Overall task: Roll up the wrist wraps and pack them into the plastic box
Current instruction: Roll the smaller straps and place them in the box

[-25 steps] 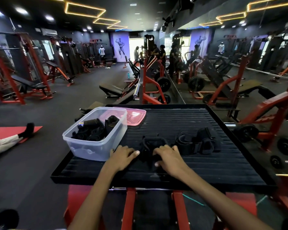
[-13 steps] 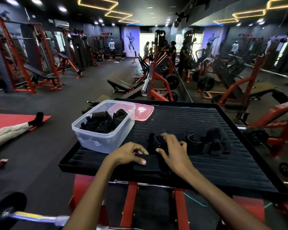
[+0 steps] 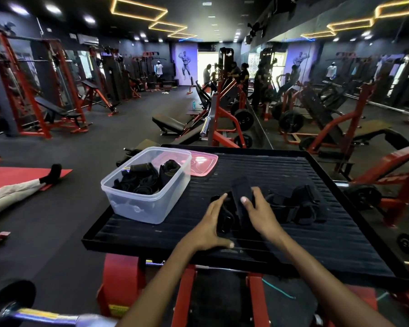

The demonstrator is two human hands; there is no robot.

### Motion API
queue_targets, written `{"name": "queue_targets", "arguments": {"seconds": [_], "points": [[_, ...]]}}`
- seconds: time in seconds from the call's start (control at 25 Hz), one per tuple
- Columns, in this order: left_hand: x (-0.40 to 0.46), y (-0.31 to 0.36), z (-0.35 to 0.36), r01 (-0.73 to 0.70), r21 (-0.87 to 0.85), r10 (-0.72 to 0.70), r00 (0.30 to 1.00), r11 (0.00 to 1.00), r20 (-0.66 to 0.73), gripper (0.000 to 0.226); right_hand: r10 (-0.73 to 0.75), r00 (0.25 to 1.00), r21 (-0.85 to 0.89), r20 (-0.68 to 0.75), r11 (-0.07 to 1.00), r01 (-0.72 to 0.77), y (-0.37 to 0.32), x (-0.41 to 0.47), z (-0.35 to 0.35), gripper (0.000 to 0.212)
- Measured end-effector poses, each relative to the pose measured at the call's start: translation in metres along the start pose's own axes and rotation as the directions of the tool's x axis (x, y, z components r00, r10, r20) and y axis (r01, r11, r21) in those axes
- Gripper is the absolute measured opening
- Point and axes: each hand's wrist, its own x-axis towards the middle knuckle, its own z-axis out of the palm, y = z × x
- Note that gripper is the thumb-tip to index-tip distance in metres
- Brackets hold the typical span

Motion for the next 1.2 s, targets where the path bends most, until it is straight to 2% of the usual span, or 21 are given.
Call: {"name": "queue_targets", "arguments": {"seconds": [0.04,0.12,0.2,0.28,0.36,0.44,0.52,0.6,0.68,0.84,0.96,1.08,1.2], "points": [[0.005,0.003,0.005,-0.009,0.021,0.010,0.998,1.000,-0.059,0.110,0.012,1.000,0.050,0.027,0.999,-0.013,-0.001,-0.001,0.003,0.017],[0.012,0.011,0.007,-0.026,0.024,0.031,0.972,0.999,-0.233,0.090,0.008,1.000,0.158,0.005,0.987,-0.008,-0.010,-0.002,0.005,0.013],[0.009,0.018,0.003,-0.048,-0.021,0.035,0.911,0.999,-0.412,0.072,-0.022,0.998,0.218,-0.059,0.975,0.035,-0.025,0.002,-0.002,0.012],[0.005,0.022,0.001,-0.105,-0.020,0.075,0.823,0.994,-0.564,0.054,-0.045,0.997,0.275,-0.057,0.960,0.059,-0.040,0.005,-0.010,0.011],[0.002,0.025,0.000,-0.136,-0.040,0.081,0.774,0.990,-0.629,0.042,-0.036,0.999,0.320,-0.022,0.946,0.041,-0.049,0.006,-0.015,0.010],[0.002,0.025,-0.002,-0.161,-0.109,0.056,0.771,0.981,-0.635,0.034,-0.024,1.000,0.296,-0.007,0.955,0.025,-0.052,0.006,-0.018,0.011],[0.002,0.021,-0.003,-0.197,-0.109,0.079,0.752,0.974,-0.655,0.027,-0.034,0.996,0.262,0.079,0.965,0.013,-0.051,0.002,-0.023,0.013],[0.001,0.018,-0.002,-0.208,-0.075,0.105,0.733,0.975,-0.672,0.033,-0.057,0.978,0.214,0.200,0.977,0.013,-0.050,-0.004,-0.025,0.012],[0.002,0.018,0.001,-0.198,-0.083,0.094,0.741,0.977,-0.665,0.031,-0.038,0.968,0.192,0.249,0.981,-0.010,-0.046,-0.007,-0.025,0.008],[0.003,0.022,0.003,-0.204,-0.168,0.043,0.749,0.964,-0.661,0.013,0.002,0.968,0.139,0.251,0.990,-0.038,-0.039,-0.012,-0.026,0.007],[0.003,0.021,0.005,-0.193,-0.181,0.028,0.754,0.964,-0.656,0.013,0.045,0.975,0.052,0.216,0.997,-0.058,-0.036,-0.011,-0.029,0.006],[0.005,0.016,0.005,-0.155,-0.303,-0.079,0.766,0.940,-0.638,0.016,0.034,0.984,-0.089,0.175,0.996,-0.019,-0.031,-0.006,-0.028,0.006],[0.004,0.014,0.006,-0.155,-0.359,-0.068,0.840,0.920,-0.538,0.010,-0.006,0.996,-0.185,0.090,0.983,0.022,-0.025,-0.005,-0.020,0.005]]}}
